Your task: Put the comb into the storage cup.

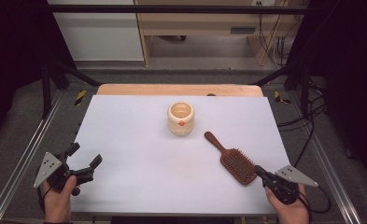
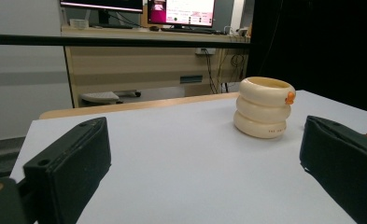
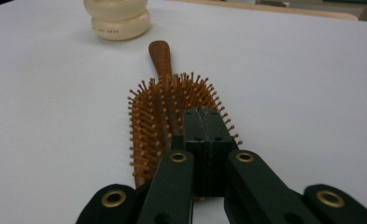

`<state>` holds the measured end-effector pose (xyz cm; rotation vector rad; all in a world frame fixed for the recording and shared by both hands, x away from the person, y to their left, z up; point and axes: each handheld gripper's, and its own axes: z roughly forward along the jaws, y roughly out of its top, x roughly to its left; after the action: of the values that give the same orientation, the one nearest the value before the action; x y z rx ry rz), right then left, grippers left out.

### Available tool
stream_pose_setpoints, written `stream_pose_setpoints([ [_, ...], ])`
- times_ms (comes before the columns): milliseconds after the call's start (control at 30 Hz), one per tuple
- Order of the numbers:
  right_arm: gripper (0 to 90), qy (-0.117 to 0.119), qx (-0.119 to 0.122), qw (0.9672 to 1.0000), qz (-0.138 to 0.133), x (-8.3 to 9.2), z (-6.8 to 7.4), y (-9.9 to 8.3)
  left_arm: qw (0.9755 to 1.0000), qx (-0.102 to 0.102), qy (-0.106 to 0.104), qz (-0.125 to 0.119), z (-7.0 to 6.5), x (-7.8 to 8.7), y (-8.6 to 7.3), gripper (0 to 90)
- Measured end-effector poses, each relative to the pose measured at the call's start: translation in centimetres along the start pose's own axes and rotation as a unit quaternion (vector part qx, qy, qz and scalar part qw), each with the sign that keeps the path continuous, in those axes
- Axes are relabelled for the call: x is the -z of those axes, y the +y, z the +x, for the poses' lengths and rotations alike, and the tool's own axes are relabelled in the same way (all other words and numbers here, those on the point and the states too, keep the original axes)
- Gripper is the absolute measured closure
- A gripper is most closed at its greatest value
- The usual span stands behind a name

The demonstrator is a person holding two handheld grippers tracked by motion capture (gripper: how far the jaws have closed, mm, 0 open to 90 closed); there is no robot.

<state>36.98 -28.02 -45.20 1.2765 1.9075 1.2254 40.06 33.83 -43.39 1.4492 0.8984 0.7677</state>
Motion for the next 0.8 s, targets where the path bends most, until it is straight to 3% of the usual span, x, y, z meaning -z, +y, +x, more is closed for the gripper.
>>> stream_pose_setpoints([
  [300,90.0,0.005,-0.005,0.9995,0.031,0.2,0.0,-0.8,1.0,0.0,0.0,0.0,0.0,0.0,0.0,2.0],
  [800,90.0,0.006,-0.006,0.9981,0.061,-0.1,0.0,-1.2,1.0,0.0,0.002,0.0,0.0,0.0,0.0,2.0],
])
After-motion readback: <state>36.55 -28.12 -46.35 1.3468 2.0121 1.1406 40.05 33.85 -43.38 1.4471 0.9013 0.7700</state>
